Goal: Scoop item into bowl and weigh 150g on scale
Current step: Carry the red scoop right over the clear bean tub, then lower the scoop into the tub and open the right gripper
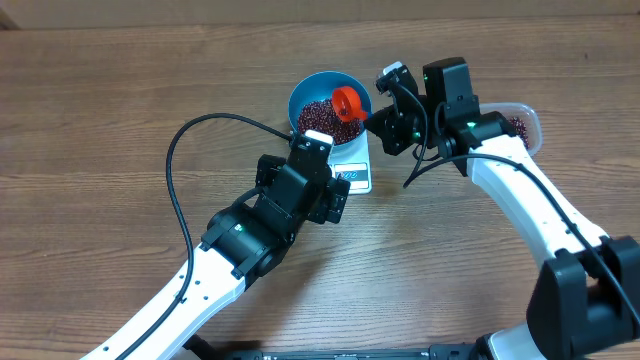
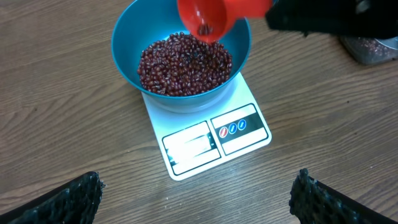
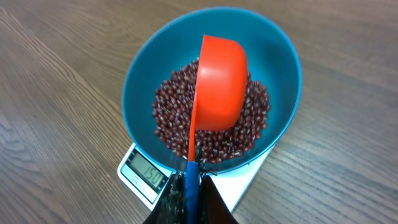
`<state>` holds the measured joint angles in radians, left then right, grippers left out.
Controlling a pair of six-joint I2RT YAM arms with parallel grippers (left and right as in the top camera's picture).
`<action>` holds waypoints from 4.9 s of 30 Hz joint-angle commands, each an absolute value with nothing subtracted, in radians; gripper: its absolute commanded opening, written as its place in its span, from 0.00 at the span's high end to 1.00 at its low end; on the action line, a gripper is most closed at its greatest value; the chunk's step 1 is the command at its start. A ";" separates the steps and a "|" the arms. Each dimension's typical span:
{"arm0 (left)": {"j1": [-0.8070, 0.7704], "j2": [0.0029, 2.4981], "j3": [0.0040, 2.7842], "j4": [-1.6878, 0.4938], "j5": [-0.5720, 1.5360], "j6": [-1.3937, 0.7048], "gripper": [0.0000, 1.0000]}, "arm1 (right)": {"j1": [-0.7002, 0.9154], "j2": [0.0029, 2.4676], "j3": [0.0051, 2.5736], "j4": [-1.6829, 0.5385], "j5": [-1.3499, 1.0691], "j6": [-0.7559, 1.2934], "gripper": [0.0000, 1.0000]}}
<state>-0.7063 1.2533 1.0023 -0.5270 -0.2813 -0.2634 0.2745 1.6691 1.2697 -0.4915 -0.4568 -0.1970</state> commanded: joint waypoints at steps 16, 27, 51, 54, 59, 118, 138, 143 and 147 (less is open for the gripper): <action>-0.707 1.263 0.995 -0.526 -0.295 -0.277 0.01 | 0.039 1.438 1.292 -0.630 -0.427 -0.130 0.96; -0.707 1.263 0.995 -0.527 -0.295 -0.277 0.00 | -0.189 1.412 1.292 -0.764 -0.427 -0.141 0.96; -0.707 1.263 0.995 -0.526 -0.295 -0.277 0.00 | -0.094 1.412 1.292 -0.903 0.175 -0.455 0.96; -0.707 1.263 0.995 -0.527 -0.295 -0.277 0.00 | -0.030 1.412 1.291 -0.900 0.294 -0.454 0.96; -0.707 1.263 0.995 -0.526 -0.295 -0.277 0.01 | 0.006 1.412 1.291 -0.883 0.395 -0.435 0.96; -0.707 1.263 0.995 -0.526 -0.295 -0.277 0.00 | -0.184 1.665 1.258 -1.061 -0.003 0.209 0.22; -0.707 1.263 0.995 -0.527 -0.295 -0.277 0.00 | -0.184 1.441 1.466 -1.283 -0.114 -0.166 0.00; -0.707 1.263 0.995 -0.526 -0.295 -0.277 0.00 | -0.184 1.323 1.475 -1.305 -0.115 -0.163 0.00; -0.707 1.263 0.995 -0.526 -0.295 -0.277 0.01 | -0.184 1.257 1.475 -1.305 -0.116 -0.162 0.00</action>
